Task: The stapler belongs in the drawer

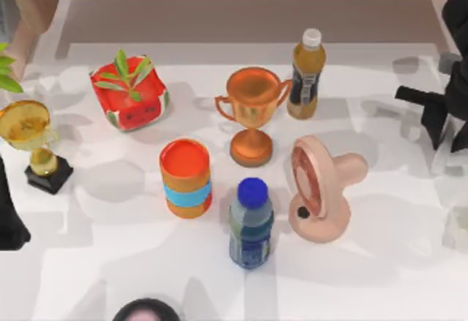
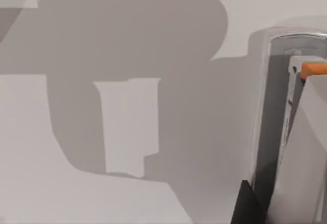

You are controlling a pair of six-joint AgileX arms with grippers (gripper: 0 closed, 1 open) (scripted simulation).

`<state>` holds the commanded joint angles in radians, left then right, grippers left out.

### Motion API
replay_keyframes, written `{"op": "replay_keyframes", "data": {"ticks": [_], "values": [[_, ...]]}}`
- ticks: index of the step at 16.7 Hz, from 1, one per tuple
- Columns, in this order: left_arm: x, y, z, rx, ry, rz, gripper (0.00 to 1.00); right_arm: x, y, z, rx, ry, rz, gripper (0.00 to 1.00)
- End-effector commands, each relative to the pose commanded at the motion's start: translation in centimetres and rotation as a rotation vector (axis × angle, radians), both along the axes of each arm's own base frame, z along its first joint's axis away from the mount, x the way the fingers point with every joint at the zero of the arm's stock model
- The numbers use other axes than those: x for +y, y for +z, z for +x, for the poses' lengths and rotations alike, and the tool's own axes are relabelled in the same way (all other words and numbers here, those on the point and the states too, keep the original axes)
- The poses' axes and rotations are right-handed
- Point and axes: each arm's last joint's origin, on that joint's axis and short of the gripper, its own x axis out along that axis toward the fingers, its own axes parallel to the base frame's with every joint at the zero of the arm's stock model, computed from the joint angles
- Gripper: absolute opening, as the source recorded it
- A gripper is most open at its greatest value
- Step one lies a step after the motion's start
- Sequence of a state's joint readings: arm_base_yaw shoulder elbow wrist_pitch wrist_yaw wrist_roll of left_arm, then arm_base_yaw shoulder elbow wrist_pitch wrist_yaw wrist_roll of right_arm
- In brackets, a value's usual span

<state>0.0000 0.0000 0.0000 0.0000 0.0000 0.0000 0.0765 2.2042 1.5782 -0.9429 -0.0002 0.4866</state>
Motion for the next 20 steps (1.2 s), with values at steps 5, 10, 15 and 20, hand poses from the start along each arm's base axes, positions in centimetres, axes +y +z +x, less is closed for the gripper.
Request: {"op": "replay_keyframes", "data": {"ticks": [5,10,15,20], "values": [[0.0,0.0,0.0,0.000,0.000,0.000,1.00,1.6,0.5,0.0,-0.018,0.015,-0.004,0.00],[0.0,0.0,0.0,0.000,0.000,0.000,1.00,7.3,1.8,-0.9,-0.039,0.089,-0.017,0.00],[0.0,0.0,0.0,0.000,0.000,0.000,1.00,3.9,2.5,-0.7,0.005,0.043,-0.006,0.00],[0.0,0.0,0.0,0.000,0.000,0.000,1.00,0.0,3.0,0.0,-0.001,0.000,0.000,0.00]]}}
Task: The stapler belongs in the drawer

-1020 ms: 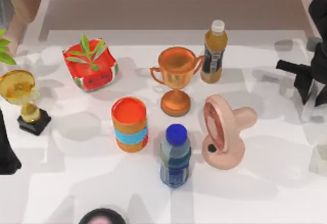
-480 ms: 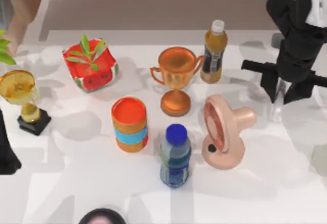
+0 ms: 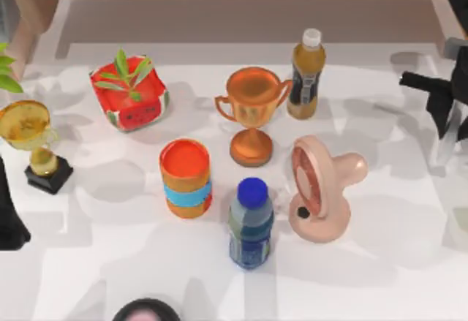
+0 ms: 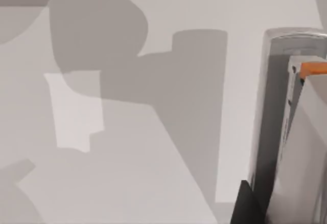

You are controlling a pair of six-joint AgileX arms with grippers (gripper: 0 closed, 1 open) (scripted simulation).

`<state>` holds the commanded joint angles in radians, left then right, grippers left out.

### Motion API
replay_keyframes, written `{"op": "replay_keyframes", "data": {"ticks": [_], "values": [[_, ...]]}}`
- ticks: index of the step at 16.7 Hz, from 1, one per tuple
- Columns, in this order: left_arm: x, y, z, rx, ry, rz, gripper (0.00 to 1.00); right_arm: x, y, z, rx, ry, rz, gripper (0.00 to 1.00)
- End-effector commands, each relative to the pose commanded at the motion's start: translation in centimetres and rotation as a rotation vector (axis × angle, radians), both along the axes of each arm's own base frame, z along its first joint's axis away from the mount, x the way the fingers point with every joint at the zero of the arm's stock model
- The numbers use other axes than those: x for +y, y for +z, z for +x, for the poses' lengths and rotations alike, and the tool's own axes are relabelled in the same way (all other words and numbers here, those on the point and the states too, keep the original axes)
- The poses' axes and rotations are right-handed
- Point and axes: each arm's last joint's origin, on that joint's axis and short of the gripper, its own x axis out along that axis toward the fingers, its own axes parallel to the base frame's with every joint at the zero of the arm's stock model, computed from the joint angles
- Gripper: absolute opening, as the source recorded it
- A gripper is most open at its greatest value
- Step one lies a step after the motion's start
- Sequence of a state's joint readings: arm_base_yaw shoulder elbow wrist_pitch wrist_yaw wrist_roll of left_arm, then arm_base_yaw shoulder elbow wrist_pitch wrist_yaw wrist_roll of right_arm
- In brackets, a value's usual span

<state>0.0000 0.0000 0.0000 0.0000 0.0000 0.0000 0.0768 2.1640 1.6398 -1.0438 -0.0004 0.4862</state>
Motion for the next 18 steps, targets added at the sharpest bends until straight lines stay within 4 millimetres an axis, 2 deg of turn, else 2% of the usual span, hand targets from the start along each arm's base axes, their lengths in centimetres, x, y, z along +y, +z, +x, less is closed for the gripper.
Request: {"op": "replay_keyframes", "data": {"ticks": [5,7,10,12,14,16,18], "values": [[0.0,0.0,0.0,0.000,0.000,0.000,1.00,0.3,0.2,0.0,-0.004,0.011,0.002,0.00],[0.0,0.0,0.0,0.000,0.000,0.000,1.00,0.8,2.2,0.2,-0.045,0.048,0.015,0.00],[0.0,0.0,0.0,0.000,0.000,0.000,1.00,0.2,6.9,0.4,-0.138,0.111,0.030,0.00],[0.0,0.0,0.0,0.000,0.000,0.000,1.00,-1.6,10.0,0.4,-0.198,0.139,0.024,0.00],[0.0,0.0,0.0,0.000,0.000,0.000,1.00,-4.3,12.6,0.5,-0.246,0.154,0.006,0.00],[0.0,0.0,0.0,0.000,0.000,0.000,1.00,-7.6,14.2,0.7,-0.274,0.164,-0.022,0.00],[0.0,0.0,0.0,0.000,0.000,0.000,1.00,-11.0,14.6,1.3,-0.283,0.178,-0.049,0.00]]}}
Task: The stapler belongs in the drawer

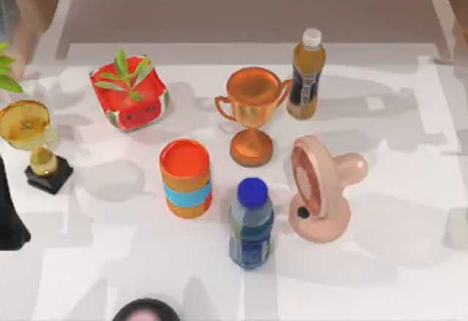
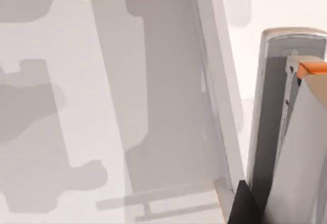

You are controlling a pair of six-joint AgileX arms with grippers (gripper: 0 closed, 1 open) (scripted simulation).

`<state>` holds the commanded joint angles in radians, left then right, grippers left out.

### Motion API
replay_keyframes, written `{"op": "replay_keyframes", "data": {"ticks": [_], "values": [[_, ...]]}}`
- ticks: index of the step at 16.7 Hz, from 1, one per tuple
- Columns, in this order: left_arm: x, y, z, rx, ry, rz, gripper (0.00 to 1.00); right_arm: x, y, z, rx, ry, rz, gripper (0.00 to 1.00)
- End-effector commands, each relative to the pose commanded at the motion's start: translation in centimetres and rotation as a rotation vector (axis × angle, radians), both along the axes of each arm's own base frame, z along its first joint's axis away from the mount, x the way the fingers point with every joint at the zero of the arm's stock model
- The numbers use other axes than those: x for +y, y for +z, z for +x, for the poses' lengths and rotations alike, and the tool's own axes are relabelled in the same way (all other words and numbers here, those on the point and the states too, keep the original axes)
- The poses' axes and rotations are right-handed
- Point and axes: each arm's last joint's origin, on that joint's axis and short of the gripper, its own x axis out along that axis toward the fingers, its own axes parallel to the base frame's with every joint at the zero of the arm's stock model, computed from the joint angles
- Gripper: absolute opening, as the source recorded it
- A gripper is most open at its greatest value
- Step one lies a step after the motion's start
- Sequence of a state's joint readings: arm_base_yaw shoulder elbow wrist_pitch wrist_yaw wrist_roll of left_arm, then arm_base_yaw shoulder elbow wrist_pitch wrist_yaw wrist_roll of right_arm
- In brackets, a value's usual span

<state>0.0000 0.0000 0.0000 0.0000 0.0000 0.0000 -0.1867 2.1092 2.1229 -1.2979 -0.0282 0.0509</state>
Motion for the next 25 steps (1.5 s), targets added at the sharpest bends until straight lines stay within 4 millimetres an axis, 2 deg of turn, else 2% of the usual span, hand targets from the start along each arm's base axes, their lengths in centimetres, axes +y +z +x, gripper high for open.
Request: {"op": "replay_keyframes", "data": {"ticks": [3,7,11,13,18,20,22,25], "values": [[0.0,0.0,0.0,0.000,0.000,0.000,1.00,-4.7,-1.4,1.4,0.018,0.033,-0.033,0.00],[0.0,0.0,0.0,0.000,0.000,0.000,1.00,-9.2,-6.3,3.4,0.110,0.112,-0.044,0.00],[0.0,0.0,0.0,0.000,0.000,0.000,1.00,-10.6,-11.8,4.4,0.244,0.195,-0.017,0.00],[0.0,0.0,0.0,0.000,0.000,0.000,1.00,-10.6,-13.1,4.5,0.284,0.213,-0.005,0.00],[0.0,0.0,0.0,0.000,0.000,0.000,1.00,-10.4,-13.3,4.6,0.287,0.216,-0.004,0.00],[0.0,0.0,0.0,0.000,0.000,0.000,1.00,-10.4,-12.4,4.6,0.268,0.213,-0.017,0.00],[0.0,0.0,0.0,0.000,0.000,0.000,1.00,-10.3,-9.2,4.3,0.200,0.195,-0.063,0.00],[0.0,0.0,0.0,0.000,0.000,0.000,1.00,-9.8,-2.2,2.7,0.061,0.144,-0.148,0.00]]}}
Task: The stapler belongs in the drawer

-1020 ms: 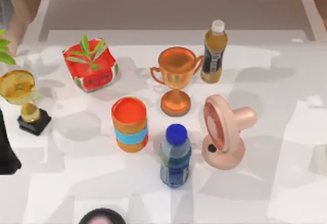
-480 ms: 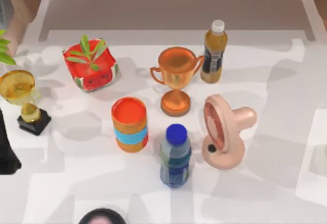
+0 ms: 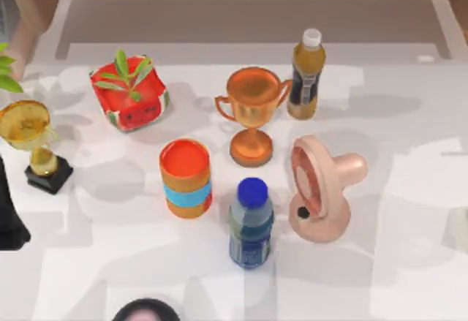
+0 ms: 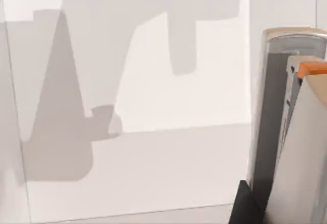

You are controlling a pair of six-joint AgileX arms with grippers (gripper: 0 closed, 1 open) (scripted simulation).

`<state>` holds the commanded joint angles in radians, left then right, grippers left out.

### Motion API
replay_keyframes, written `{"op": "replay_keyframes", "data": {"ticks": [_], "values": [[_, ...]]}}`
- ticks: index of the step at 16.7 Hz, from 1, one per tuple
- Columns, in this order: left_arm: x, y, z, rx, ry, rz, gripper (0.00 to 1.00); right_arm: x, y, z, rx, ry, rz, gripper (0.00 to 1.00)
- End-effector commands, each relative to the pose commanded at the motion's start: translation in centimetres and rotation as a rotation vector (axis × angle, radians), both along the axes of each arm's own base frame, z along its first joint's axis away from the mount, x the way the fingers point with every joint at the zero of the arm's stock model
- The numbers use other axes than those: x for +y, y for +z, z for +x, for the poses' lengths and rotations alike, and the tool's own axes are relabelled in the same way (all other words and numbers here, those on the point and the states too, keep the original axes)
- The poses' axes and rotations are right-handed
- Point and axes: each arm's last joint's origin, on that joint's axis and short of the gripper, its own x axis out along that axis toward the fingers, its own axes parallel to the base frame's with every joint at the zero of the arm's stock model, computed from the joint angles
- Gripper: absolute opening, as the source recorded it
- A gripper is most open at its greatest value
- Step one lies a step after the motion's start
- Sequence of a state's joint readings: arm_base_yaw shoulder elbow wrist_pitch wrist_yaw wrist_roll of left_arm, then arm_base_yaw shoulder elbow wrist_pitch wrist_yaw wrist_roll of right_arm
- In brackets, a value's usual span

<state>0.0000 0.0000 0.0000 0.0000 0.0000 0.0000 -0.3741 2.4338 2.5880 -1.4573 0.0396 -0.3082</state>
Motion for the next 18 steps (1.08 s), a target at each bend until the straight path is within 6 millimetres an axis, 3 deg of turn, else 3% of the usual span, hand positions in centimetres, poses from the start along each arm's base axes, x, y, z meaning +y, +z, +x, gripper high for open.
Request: {"op": "replay_keyframes", "data": {"ticks": [2,5,13,16,18], "values": [[0.0,0.0,0.0,0.000,0.000,0.000,1.00,0.5,2.8,-0.8,-0.070,-0.022,-0.026,0.00],[0.0,0.0,0.0,0.000,0.000,0.000,1.00,0.9,2.6,-0.5,-0.076,-0.035,-0.014,0.00],[0.0,0.0,0.0,0.000,0.000,0.000,1.00,-0.6,-9.0,1.7,0.176,0.014,0.110,0.00],[0.0,0.0,0.0,0.000,0.000,0.000,1.00,-0.7,-11.6,1.8,0.231,0.045,0.125,0.00],[0.0,0.0,0.0,0.000,0.000,0.000,1.00,-0.8,-11.9,1.8,0.239,0.049,0.127,0.00]]}}
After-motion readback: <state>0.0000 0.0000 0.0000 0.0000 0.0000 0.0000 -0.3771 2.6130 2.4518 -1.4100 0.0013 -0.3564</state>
